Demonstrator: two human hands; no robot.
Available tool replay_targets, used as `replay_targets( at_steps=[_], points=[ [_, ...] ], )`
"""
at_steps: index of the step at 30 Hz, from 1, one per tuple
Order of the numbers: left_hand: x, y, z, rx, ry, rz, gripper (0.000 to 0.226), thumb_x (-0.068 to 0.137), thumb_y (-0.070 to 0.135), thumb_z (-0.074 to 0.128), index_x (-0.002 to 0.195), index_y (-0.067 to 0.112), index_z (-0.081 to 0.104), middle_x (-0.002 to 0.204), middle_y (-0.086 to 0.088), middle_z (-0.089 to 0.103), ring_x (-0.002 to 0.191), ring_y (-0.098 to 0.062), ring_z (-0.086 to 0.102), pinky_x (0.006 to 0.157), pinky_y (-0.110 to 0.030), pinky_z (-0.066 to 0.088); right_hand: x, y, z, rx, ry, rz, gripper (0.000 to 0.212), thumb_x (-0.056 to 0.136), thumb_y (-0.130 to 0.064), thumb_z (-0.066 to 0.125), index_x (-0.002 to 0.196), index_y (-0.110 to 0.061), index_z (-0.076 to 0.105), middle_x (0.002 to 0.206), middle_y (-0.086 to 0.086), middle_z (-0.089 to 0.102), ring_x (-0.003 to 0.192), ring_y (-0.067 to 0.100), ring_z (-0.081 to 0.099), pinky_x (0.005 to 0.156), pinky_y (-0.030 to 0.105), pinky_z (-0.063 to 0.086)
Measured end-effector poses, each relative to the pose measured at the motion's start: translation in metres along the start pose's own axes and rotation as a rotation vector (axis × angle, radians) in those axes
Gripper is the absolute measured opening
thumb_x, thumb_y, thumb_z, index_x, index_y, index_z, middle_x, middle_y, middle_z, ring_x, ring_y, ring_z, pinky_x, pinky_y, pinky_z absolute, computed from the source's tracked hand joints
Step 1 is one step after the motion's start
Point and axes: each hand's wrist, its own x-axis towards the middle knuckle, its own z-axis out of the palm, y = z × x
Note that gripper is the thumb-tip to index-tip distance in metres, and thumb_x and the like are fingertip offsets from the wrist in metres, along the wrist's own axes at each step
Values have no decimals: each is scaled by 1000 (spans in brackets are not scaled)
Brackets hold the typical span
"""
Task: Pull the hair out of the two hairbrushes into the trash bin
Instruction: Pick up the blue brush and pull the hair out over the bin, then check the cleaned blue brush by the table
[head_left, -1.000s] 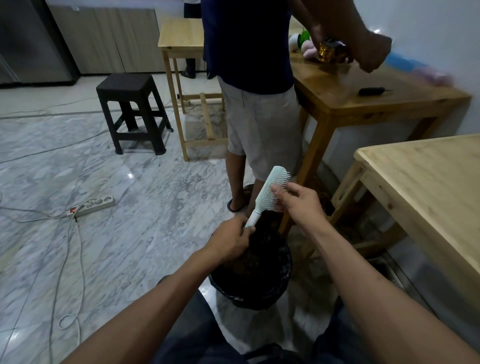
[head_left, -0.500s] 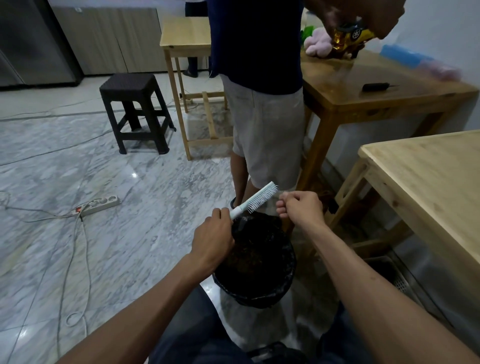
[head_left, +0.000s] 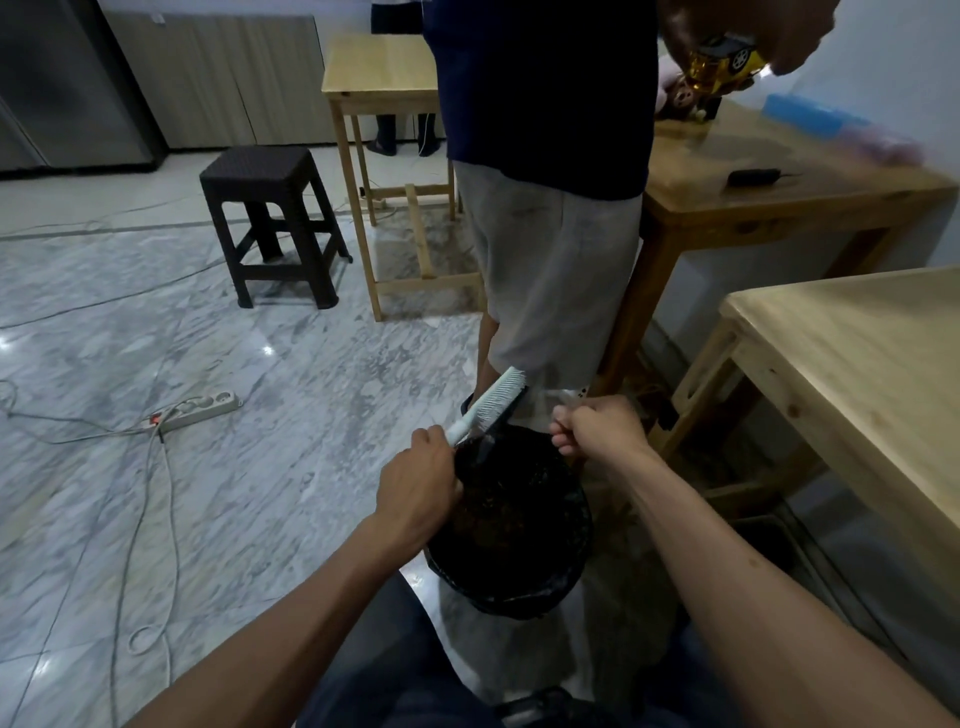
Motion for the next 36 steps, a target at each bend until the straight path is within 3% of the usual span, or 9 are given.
replay_targets(
  at_steps=[3,5,9,13,16,18,23,29,36],
  points=[
    [0,-7,1,-35,-8,4,18,96,23,49,106,7,49,101,-11,57,68,-30,55,53,-35,35,2,3,-6,-42,-47,24,30,100,-15,58,74,-9,70,73,8,73,57,16,64,52,25,50],
    [-2,-4,0,-92,10,0,19,98,25,46,105,8,49,98,-10,58,72,-32,59,55,-37,39,1,0,-6,-99,-107,20,33,104,-26,53,84,-10,74,85,7,77,76,21,69,60,26,46],
    [-6,6,-6,-217,66,-15,20,99,31,43,102,13,48,88,-5,59,69,-26,58,56,-37,44,-1,-7,4,-206,-198,17,45,102,-57,42,119,-22,65,125,6,71,119,27,65,97,40,47],
    [-9,8,-16,-371,16,-28,22,93,35,54,106,20,44,74,2,59,62,-19,57,50,-33,39,-5,-8,12,36,-288,67,39,104,-48,52,131,-20,59,115,1,74,97,19,74,87,40,59],
    [-11,10,-22,-530,-47,-33,22,92,33,59,108,23,48,80,-1,66,65,-19,63,58,-39,49,-5,-12,10,240,-239,1,20,105,-26,59,120,-13,66,97,4,79,79,14,79,69,29,64],
    [-11,12,-27,-627,-54,-21,17,94,33,59,107,24,52,82,0,67,63,-15,62,55,-33,48,-5,-17,6,320,-212,-34,19,100,-23,67,116,-12,69,89,4,81,76,14,79,63,26,63],
    [-5,24,-45,-684,-64,38,18,94,37,60,108,26,61,81,6,66,68,-9,62,59,-27,46,-9,-39,-14,354,-158,-98,20,93,-27,76,107,-12,72,88,5,81,75,14,77,63,27,62],
    [11,58,-69,-640,12,168,25,94,32,60,118,25,61,89,6,66,71,-5,58,57,-19,36,-22,-67,-51,392,-29,-167,11,96,-24,72,97,-13,70,67,-1,77,63,12,74,56,25,59],
    [27,121,-103,-681,25,371,30,91,24,64,120,20,54,99,5,62,80,-4,57,70,-31,51,-47,-92,-133,437,160,-252,22,98,-26,70,107,-7,70,89,12,78,75,18,75,64,28,60]
  ],
)
